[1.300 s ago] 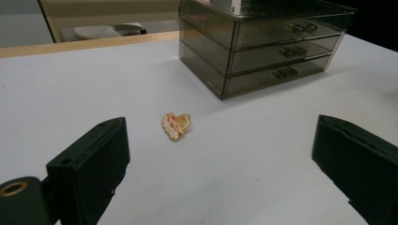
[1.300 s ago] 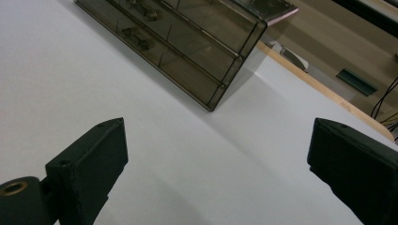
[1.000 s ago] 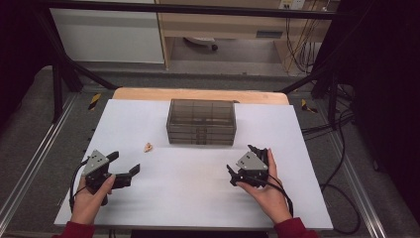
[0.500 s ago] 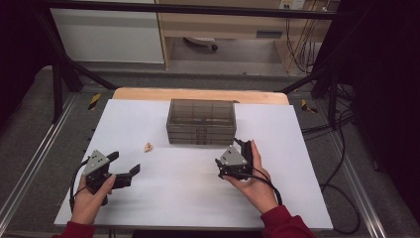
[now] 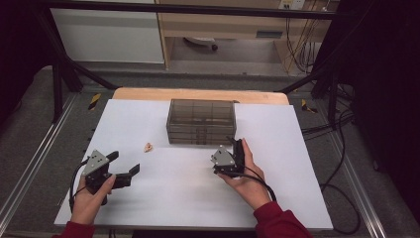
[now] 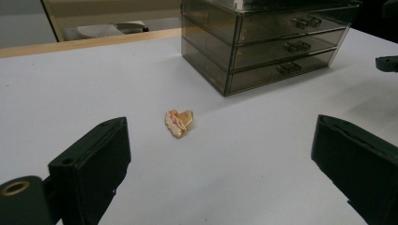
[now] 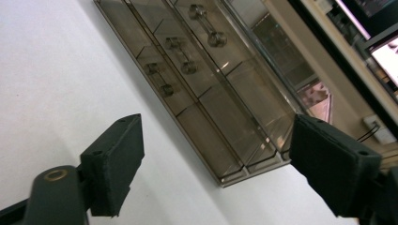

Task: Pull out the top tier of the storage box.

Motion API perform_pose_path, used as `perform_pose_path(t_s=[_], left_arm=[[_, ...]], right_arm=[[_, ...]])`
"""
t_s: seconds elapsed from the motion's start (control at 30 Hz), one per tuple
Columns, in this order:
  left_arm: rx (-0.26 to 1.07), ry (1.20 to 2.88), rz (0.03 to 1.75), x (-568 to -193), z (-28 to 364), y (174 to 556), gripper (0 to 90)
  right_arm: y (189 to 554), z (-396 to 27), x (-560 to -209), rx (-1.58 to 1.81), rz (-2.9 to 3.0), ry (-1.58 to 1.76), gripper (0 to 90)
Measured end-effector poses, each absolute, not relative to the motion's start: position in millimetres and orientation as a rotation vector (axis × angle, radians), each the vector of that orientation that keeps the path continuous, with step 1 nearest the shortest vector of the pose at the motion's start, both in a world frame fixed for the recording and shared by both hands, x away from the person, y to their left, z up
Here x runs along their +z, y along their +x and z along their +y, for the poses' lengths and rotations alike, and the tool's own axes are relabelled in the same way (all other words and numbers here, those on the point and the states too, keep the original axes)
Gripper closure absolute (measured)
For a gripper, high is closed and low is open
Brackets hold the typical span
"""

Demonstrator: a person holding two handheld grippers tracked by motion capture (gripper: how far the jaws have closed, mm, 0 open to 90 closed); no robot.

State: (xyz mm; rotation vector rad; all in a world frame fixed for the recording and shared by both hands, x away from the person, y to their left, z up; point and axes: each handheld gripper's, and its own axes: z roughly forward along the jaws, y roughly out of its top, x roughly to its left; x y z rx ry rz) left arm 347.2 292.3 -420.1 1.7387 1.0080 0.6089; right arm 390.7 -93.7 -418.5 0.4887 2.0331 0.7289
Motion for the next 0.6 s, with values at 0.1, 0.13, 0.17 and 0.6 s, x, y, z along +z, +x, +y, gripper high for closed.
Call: perform_pose_path(t_s=[0.1,0.13,0.17,0.6], left_arm=[[0.611,1.744,1.007,-420,292,347,5.4],[0.607,1.746,1.008,-421,292,346,5.4],[0.607,1.746,1.008,-421,292,346,5.4],[0.610,1.760,1.000,-421,290,347,5.9]], right_arm=[[391,-88,-421,0.704,2.011,0.427,27.9],[392,-86,-422,0.700,2.009,0.411,30.0],[393,-84,-424,0.691,2.007,0.402,32.4],[403,-71,-426,0.587,1.927,0.282,53.0]])
